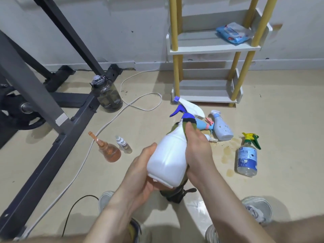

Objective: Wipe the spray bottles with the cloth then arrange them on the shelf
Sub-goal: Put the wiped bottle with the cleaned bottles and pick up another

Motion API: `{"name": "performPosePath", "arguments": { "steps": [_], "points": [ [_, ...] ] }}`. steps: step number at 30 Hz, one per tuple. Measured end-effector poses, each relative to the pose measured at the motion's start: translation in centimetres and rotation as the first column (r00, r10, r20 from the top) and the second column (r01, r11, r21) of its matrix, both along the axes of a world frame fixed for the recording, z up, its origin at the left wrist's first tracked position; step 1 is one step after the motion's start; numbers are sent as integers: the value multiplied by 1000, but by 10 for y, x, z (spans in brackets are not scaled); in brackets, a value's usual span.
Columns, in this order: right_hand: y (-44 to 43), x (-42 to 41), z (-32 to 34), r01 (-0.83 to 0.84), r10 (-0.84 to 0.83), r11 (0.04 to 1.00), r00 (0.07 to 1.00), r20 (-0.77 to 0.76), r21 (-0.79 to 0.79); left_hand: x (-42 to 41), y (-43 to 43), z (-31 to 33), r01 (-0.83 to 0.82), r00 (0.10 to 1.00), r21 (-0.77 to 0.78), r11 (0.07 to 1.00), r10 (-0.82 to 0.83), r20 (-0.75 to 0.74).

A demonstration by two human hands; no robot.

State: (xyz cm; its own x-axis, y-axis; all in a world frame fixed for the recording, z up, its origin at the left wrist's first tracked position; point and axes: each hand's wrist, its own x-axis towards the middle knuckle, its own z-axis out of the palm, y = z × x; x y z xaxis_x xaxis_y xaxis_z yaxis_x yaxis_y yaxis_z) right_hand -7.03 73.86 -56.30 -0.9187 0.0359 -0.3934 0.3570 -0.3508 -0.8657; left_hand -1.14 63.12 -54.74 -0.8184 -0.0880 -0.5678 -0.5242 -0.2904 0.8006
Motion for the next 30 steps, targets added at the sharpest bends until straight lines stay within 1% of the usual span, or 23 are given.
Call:
{"name": "performPosePath", "arguments": {
  "steps": [2,3,5,7,8,10,11,12,14,15,16,17,18,19,20,22,24,25,26,27,28,29,30],
  "points": [
    [0,1,-7,48,-48,999,999,-4,8,-5,-2,3,80,997,-185,979,-83,-8],
    [0,2,-12,92,-93,996,996,11,20,-7,-1,4,97,992,-277,956,-116,-54],
    [0,2,-17,172,-174,984,983,51,46,-6,4,5,152,966,-448,881,-228,-119],
    [1,1,-16,224,-226,973,973,48,58,-4,10,6,168,947,-544,822,-288,-143],
    [1,1,-16,238,-240,970,971,22,57,-4,11,5,148,948,-520,841,-270,-167],
    [4,0,-17,267,-265,963,963,-43,44,-6,13,4,122,959,-348,930,-200,-200],
    [7,-1,-16,296,-293,955,954,-66,27,-6,13,3,112,961,-291,950,-178,-213],
    [12,-5,-15,328,-326,945,942,-79,2,-4,14,1,99,957,-282,954,-169,-237],
    [23,-16,-10,376,-378,926,919,-114,-41,-1,14,-2,70,941,-357,932,-181,-287],
    [29,-23,-10,363,-359,932,919,-161,-8,0,12,-3,67,934,-397,916,-198,-298],
    [34,-29,-10,309,-283,948,930,-233,80,0,8,-1,78,928,-427,901,-222,-300],
    [38,-33,-10,235,-156,945,936,-315,229,0,3,2,100,917,-459,883,-261,-302],
    [42,-37,-10,158,-2,907,929,-371,391,-2,-4,5,127,905,-502,856,-307,-296],
    [44,-40,-11,115,122,844,910,-397,523,-3,-10,8,156,892,-561,813,-359,-273],
    [45,-43,-13,97,203,783,894,-400,614,-4,-15,11,187,880,-620,762,-411,-240],
    [46,-49,-13,119,267,693,874,-406,712,-1,-20,8,211,864,-707,675,-467,-188],
    [48,-53,-12,140,235,654,897,-375,744,6,-18,4,211,866,-731,649,-470,-168],
    [50,-56,-11,138,202,642,919,-340,754,8,-16,3,214,864,-734,644,-475,-165],
    [53,-59,-9,133,156,652,940,-304,746,10,-14,2,222,861,-740,635,-484,-157],
    [55,-63,-11,136,78,700,961,-264,701,10,-12,0,224,858,-750,623,-491,-152],
    [58,-65,-10,158,-34,781,977,-212,604,10,-11,-1,217,861,-755,619,-486,-151],
    [59,-67,-10,187,-141,863,981,-133,470,9,-10,-2,201,868,-752,628,-470,-161],
    [59,-67,-8,219,-214,924,975,-52,313,8,-8,-3,184,879,-734,654,-443,-176]
  ]
}}
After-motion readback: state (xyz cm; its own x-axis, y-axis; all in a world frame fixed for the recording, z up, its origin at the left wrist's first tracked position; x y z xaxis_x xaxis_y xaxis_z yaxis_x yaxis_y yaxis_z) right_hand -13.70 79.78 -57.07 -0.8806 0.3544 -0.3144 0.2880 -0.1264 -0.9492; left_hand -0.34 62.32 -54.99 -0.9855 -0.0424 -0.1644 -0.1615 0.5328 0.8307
